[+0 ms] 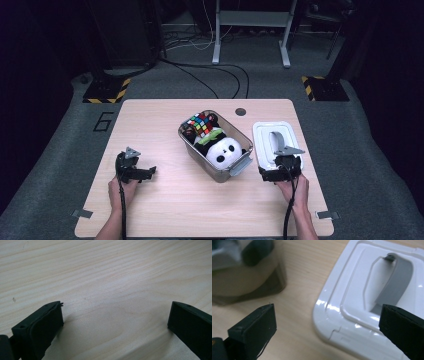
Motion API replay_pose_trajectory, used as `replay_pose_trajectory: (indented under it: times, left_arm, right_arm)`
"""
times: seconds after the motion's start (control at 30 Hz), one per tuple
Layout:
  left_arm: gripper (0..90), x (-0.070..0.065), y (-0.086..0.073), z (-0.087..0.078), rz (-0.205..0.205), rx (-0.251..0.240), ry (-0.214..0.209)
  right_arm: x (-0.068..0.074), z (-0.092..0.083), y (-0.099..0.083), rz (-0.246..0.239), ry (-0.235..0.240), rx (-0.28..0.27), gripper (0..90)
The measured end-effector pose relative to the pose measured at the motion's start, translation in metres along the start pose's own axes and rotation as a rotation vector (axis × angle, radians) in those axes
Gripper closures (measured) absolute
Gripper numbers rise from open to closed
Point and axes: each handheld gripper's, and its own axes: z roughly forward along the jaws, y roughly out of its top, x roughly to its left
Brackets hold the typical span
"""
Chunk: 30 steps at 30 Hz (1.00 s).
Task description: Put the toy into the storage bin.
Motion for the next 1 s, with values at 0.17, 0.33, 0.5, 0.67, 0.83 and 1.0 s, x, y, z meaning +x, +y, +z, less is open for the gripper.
replay_pose_trajectory:
  times: [0.17,0.33,0.5,0.67,0.83,1.0]
  left_arm:
    - [0.0,0.0,0.0,0.0,0.003,0.003,0.0]
    - [0.0,0.0,0.0,0.0,0.007,0.004,-0.001]
    - [0.0,0.0,0.0,0.0,0.002,-0.001,0.0]
    - [0.0,0.0,0.0,0.001,0.0,-0.008,0.001]
    - [0.0,0.001,0.0,0.0,0.01,0.004,-0.001]
    - [0.0,0.0,0.0,0.0,0.007,0.002,0.0]
  right_arm:
    - [-0.015,0.007,0.018,0.014,-0.045,0.006,0.0]
    - [-0.035,0.021,0.03,0.069,-0.071,0.016,3.0]
    - [-0.055,0.043,0.04,0.106,-0.103,0.047,15.2]
    - [-0.067,0.06,0.047,0.144,-0.114,0.076,29.9]
    - [-0.072,0.071,0.047,0.152,-0.138,0.106,47.0]
    - [-0.074,0.076,0.045,0.156,-0.136,0.113,61.0]
